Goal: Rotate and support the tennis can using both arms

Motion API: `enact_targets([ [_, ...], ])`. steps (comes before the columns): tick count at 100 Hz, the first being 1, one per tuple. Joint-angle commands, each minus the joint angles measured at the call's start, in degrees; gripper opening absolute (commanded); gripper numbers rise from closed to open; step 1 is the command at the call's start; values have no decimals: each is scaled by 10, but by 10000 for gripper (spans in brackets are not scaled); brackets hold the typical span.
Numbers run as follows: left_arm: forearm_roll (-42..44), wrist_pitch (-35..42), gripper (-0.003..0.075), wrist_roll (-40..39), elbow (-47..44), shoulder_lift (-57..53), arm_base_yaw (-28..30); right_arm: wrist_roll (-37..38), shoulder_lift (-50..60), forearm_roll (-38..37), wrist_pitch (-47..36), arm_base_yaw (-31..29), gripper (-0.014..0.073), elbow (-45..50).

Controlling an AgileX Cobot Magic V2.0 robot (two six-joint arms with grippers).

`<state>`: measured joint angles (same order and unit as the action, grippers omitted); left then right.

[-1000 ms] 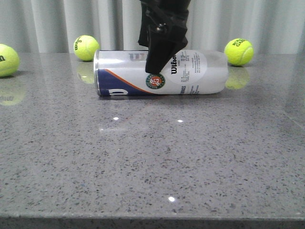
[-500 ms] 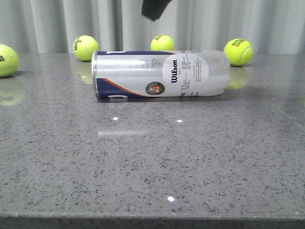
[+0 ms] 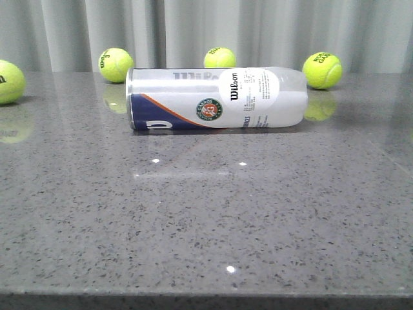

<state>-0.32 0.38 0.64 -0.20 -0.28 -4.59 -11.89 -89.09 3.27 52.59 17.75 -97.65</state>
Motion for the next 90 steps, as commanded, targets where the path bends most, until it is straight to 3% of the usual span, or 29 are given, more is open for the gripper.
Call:
enact_targets([
  [1,-1,44,-20,-6,-24,-19,1,21,69,-6,-85,-27,645,47],
  [29,-1,44,-20,-6,-24,-19,1,59,236,-6,-231,-96,645,274],
  [54,-1,44,-20,-6,-24,-19,1,80,397,-6,-348,-118,645,475],
  [90,-1,44,-20,-6,-24,-19,1,90,607,2,-411,-118,645,669],
])
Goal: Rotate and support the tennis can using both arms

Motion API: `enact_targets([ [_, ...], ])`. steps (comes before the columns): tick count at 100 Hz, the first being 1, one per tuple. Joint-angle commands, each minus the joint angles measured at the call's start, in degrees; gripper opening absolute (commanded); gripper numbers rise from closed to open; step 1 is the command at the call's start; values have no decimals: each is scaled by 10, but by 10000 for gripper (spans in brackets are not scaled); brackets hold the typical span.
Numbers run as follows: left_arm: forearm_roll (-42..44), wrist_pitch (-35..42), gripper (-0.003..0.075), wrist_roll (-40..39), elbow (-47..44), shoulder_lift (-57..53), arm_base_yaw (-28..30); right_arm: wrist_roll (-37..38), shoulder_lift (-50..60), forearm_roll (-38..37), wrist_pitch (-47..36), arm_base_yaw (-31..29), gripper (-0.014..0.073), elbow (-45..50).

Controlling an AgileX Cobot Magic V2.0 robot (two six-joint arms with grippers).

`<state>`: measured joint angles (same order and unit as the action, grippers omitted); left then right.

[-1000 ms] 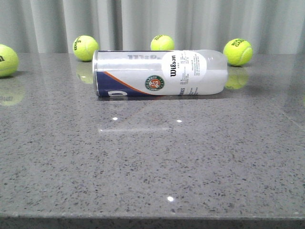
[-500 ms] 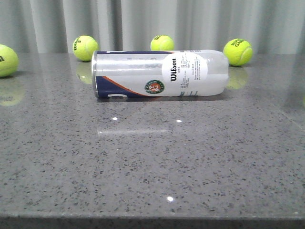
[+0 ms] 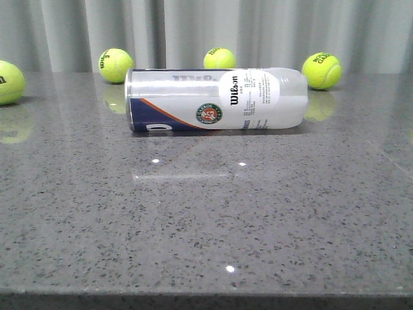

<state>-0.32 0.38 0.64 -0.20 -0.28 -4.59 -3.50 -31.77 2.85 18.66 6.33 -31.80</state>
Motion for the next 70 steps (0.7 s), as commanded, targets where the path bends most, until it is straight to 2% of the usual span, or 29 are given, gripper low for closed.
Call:
enact_targets([
  [1,-1,44,-20,-6,-24,-19,1,6,36,6,-73,-3,645,14],
  [25,-1,44,-20,-6,-24,-19,1,6,74,4,-80,-3,642,31],
  [34,-1,44,-20,-6,-24,-19,1,6,74,3,-77,-3,588,31],
  [44,-1,44,-20,-6,-24,-19,1,6,74,3,-77,-3,454,31],
  [70,-1,44,-20,-6,-24,-19,1,6,74,3,-76,-3,-37,31],
])
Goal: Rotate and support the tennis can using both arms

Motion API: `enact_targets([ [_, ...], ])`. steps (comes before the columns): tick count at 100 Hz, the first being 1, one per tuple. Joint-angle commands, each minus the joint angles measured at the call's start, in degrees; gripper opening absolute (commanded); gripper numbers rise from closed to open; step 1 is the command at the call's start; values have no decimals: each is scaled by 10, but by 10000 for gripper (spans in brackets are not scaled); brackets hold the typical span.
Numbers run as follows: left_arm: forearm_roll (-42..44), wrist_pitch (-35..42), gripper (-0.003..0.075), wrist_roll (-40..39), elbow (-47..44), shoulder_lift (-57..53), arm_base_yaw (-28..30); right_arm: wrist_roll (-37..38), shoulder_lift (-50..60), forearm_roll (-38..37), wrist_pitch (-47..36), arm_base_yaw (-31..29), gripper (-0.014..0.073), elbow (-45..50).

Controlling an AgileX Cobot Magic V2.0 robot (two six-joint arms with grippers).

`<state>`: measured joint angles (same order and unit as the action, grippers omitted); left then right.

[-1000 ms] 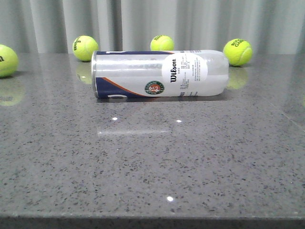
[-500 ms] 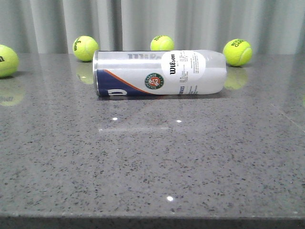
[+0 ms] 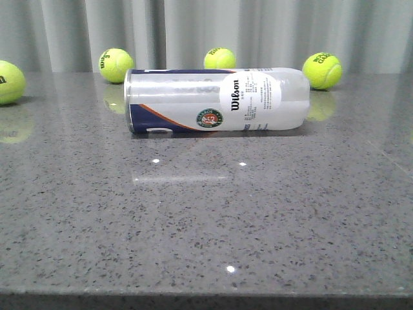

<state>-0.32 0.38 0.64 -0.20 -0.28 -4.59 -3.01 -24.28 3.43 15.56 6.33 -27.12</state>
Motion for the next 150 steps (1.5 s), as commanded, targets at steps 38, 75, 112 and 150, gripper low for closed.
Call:
enact_targets([
  [38,-1,44,-20,-6,-24,-19,1,2,0,-3,-45,-3,-68,-16],
  [75,-48,36,-20,-6,28,-15,1,2,0,-3,-45,-3,-68,-16],
  [112,-113,-150,-20,-6,273,185,1,2,0,-3,-45,-3,-68,-16],
  [150,-88,-375,-20,-6,541,481,1,2,0,-3,-45,-3,-68,-16],
])
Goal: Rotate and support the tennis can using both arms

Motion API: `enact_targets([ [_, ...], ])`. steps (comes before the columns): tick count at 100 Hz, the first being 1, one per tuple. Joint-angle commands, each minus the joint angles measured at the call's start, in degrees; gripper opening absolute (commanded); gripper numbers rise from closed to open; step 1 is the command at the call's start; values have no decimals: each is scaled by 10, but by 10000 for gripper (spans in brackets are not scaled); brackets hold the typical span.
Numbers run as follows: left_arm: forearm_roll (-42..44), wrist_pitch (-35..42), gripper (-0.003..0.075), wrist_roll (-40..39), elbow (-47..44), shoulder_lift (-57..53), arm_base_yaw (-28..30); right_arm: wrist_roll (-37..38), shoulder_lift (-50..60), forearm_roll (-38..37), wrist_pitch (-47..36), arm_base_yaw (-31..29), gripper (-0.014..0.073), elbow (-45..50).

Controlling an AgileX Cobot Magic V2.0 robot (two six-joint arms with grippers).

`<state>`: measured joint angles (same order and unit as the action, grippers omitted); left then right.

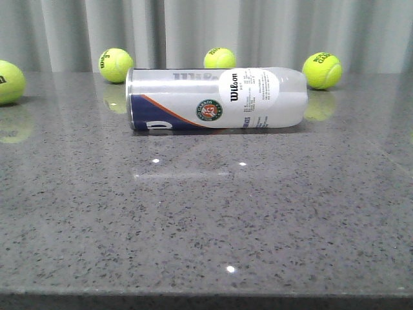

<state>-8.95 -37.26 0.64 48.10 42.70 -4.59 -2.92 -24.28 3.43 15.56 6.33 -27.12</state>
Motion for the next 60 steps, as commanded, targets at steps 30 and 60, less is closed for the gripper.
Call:
enact_targets([
  [30,-19,-13,-20,-6,95,155,1,1,0,-3,-45,-3,-68,-16],
  [60,-20,-16,10,21,95,167,-2,1,0,-3,-45,-3,-68,-16],
])
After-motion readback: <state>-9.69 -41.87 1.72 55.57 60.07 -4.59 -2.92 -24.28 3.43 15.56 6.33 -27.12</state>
